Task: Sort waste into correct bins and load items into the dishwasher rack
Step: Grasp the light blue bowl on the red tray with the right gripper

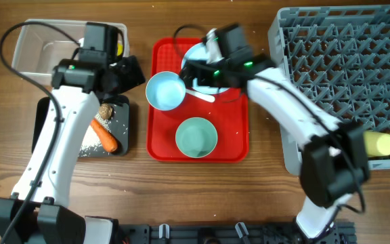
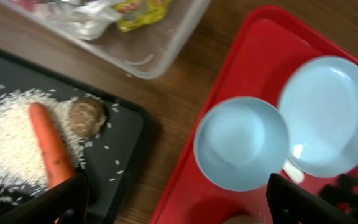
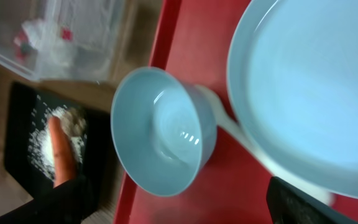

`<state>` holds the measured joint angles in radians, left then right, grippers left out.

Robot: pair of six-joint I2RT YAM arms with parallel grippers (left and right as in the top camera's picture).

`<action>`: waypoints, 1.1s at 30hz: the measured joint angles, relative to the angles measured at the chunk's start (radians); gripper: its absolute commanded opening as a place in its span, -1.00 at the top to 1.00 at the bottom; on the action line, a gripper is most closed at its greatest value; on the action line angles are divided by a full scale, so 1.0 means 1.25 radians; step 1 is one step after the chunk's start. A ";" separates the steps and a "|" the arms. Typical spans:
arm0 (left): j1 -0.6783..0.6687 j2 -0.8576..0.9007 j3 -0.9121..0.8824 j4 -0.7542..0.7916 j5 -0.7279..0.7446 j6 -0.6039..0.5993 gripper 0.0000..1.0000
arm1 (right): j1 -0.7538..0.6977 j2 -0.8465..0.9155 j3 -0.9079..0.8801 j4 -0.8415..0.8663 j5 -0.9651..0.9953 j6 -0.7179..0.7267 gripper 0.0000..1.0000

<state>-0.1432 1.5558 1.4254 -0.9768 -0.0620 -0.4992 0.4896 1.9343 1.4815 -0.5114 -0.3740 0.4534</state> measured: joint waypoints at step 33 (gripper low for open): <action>0.250 0.000 0.000 -0.006 -0.007 -0.085 -1.00 | 0.033 0.028 0.003 0.059 0.052 -0.054 -0.13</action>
<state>0.1688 1.5558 1.4250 -0.9844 -0.0704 -0.6048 0.5312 1.9690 1.4853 -0.4374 -0.3092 0.3855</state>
